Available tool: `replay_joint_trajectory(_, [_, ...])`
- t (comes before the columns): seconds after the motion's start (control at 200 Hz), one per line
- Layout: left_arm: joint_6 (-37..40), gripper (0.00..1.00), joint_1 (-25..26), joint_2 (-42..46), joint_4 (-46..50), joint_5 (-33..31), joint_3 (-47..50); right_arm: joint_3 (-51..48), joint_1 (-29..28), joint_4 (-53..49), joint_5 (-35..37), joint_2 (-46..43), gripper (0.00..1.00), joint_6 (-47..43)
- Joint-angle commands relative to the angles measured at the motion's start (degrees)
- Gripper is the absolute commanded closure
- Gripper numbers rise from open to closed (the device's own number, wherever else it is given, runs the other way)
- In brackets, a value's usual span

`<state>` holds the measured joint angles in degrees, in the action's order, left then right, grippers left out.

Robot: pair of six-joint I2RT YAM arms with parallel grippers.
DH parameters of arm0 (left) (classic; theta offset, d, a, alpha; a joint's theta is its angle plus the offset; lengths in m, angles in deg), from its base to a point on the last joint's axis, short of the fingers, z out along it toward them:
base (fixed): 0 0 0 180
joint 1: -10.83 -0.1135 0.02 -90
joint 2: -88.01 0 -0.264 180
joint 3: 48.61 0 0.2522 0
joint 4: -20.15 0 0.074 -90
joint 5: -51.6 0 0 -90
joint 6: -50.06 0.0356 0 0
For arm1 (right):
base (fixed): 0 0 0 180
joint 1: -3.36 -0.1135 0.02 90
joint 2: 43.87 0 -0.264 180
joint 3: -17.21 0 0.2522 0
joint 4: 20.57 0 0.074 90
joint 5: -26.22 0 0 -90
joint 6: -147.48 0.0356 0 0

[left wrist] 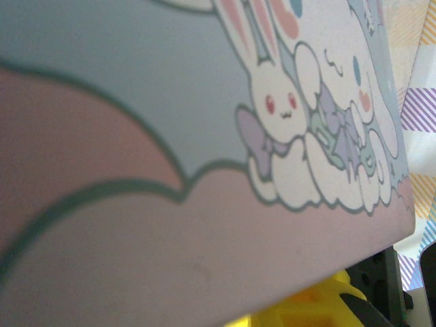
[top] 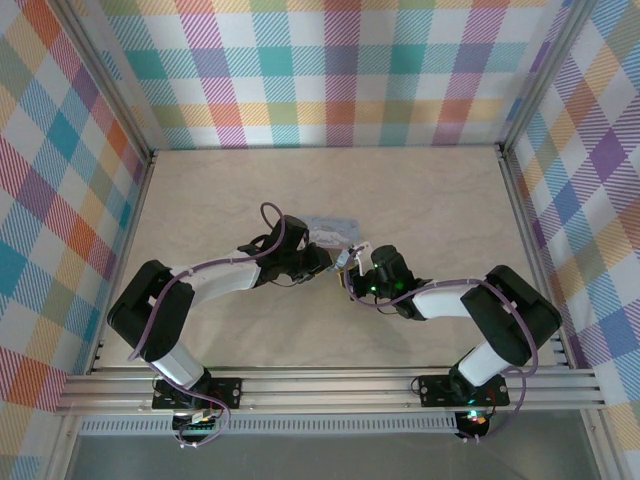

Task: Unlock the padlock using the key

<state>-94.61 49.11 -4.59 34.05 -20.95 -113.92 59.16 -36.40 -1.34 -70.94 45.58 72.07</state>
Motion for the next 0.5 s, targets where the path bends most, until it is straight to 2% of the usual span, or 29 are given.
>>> replay_joint_trajectory(0.0, [-0.34,0.90,0.39,0.96,0.25,1.92,-0.21,1.54,-0.13,2.69,-1.23,0.45,0.99,0.97])
replay_joint_trajectory(0.495, [-0.87,0.90,1.16,-0.43,-0.52,1.84,-0.22,1.46,-0.08,8.23,-2.86,-0.74,0.99,2.03])
